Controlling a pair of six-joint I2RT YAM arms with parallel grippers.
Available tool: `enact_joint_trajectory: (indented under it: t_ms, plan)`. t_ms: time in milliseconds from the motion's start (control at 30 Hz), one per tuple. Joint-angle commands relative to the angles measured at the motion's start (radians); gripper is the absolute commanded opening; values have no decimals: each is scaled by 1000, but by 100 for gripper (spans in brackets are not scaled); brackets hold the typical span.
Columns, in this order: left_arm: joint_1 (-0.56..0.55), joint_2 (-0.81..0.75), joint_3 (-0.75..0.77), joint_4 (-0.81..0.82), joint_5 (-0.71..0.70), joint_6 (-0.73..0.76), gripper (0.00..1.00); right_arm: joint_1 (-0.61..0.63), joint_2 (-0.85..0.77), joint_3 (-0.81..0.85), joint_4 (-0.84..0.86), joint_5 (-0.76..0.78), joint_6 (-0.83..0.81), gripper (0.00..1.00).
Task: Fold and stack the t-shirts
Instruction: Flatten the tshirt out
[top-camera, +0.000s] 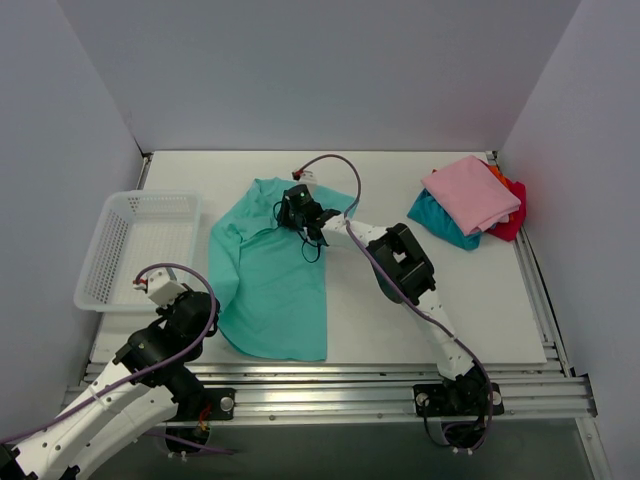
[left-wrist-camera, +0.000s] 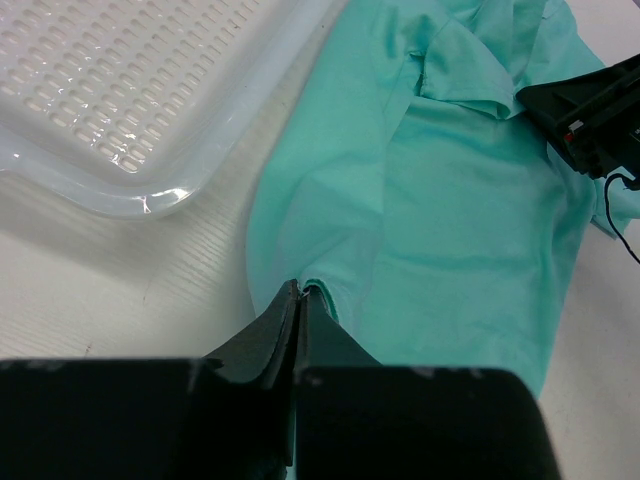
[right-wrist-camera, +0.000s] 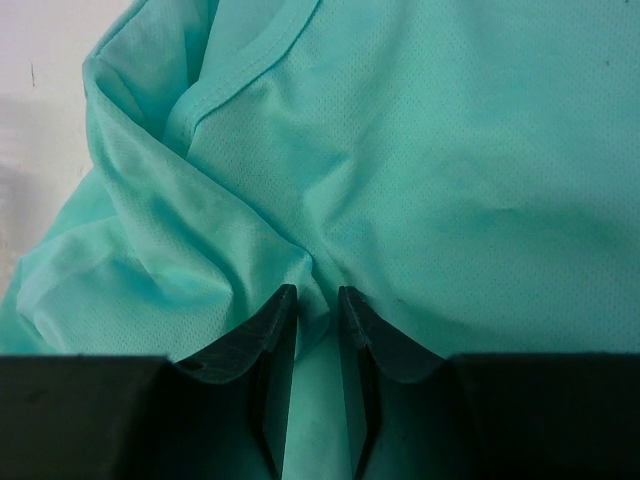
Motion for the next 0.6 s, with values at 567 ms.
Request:
enact_joint_trajectory:
  t_ms: [567]
  plan:
    - [-3, -2, 96, 1, -21, 48, 2, -20, -265, -91, 23, 39, -6, 0]
